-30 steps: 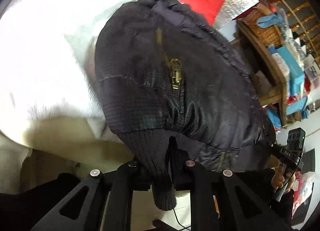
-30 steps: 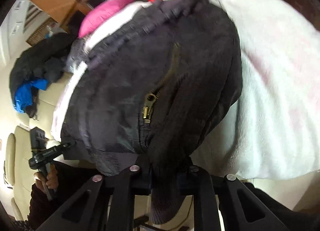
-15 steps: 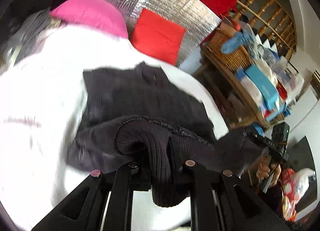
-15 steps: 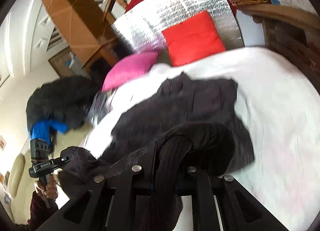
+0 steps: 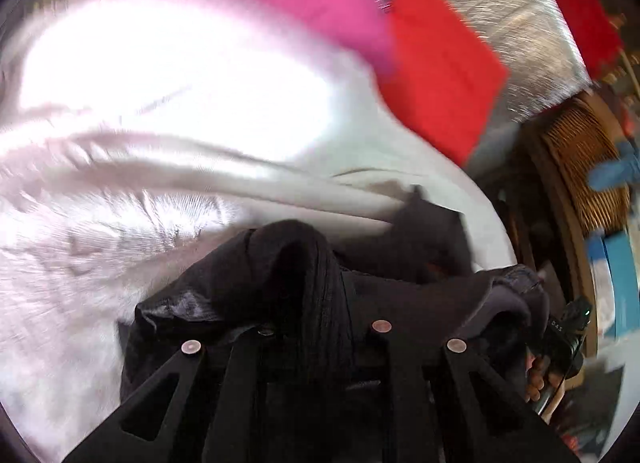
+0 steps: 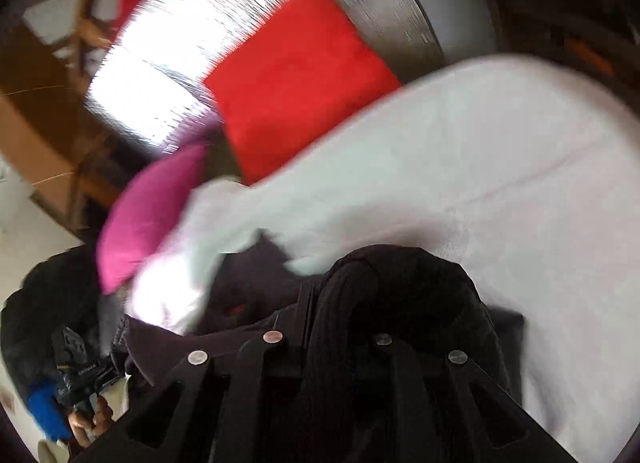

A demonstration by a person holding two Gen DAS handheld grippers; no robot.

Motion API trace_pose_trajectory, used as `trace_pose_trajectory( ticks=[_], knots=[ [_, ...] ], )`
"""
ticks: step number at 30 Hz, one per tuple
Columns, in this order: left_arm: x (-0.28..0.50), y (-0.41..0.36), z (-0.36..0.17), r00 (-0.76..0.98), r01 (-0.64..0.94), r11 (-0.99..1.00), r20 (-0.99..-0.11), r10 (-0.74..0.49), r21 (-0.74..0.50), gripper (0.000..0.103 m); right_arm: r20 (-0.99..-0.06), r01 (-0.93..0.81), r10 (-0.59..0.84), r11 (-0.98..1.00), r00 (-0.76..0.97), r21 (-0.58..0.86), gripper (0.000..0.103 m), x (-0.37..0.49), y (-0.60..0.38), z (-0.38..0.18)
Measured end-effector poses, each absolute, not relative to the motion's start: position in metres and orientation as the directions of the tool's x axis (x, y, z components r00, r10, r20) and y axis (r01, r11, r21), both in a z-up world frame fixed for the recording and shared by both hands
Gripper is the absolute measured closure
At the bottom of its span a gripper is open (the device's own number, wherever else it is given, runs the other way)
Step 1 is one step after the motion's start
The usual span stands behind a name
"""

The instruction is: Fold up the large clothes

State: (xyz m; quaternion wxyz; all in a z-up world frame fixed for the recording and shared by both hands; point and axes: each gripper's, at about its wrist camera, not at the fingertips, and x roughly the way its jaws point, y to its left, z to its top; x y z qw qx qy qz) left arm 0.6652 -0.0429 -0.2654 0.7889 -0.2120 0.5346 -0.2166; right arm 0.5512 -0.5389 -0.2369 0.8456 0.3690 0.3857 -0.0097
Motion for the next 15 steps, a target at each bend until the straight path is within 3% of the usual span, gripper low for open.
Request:
trace_pose_trajectory(
  ticks=[3,7,10,11,12,13,15],
  knots=[
    [0.675,-0.033,-0.288,0.345,0.069,0.752,-0.691,-0.635,-0.656,0.084,-0.573,0.335,0.405,0.522,0.712,0.785,0.086,0.566,-0.566,-0.272],
    [0.674,-0.011,-0.293,0.334,0.015,0.63,-0.59,-0.735,-0.776,0.082,-0.367,0.258,0.543,0.268,0.755,0.928,0.081,0.56,-0.589,-0.284],
    [0.665,0.005,-0.272,0.385,-0.003,0.61,-0.563,-0.731,-0.793,0.056,-0.248,0.199,0.592,0.148,0.767,0.969,0.07,0.542,-0.602,-0.274],
    [0.659,0.012,-0.259,0.432,-0.003,0.626,-0.566,-0.702,-0.78,0.034,-0.205,0.177,0.567,0.105,0.798,0.979,0.051,0.53,-0.611,-0.268],
    [0.653,0.019,-0.246,0.48,-0.021,0.659,-0.586,-0.653,-0.752,0.023,-0.19,0.17,0.527,0.088,0.828,0.982,0.031,0.519,-0.62,-0.261],
    [0.647,0.026,-0.233,0.524,-0.039,0.682,-0.596,-0.608,-0.73,0.015,-0.173,0.16,0.438,0.065,0.882,0.985,0.001,0.499,-0.635,-0.253],
    [0.623,0.039,-0.211,0.568,-0.041,0.708,-0.599,-0.564,-0.705,0.015,-0.139,0.132,0.325,0.045,0.936,0.99,0.0,0.464,-0.655,-0.238]
  ],
)
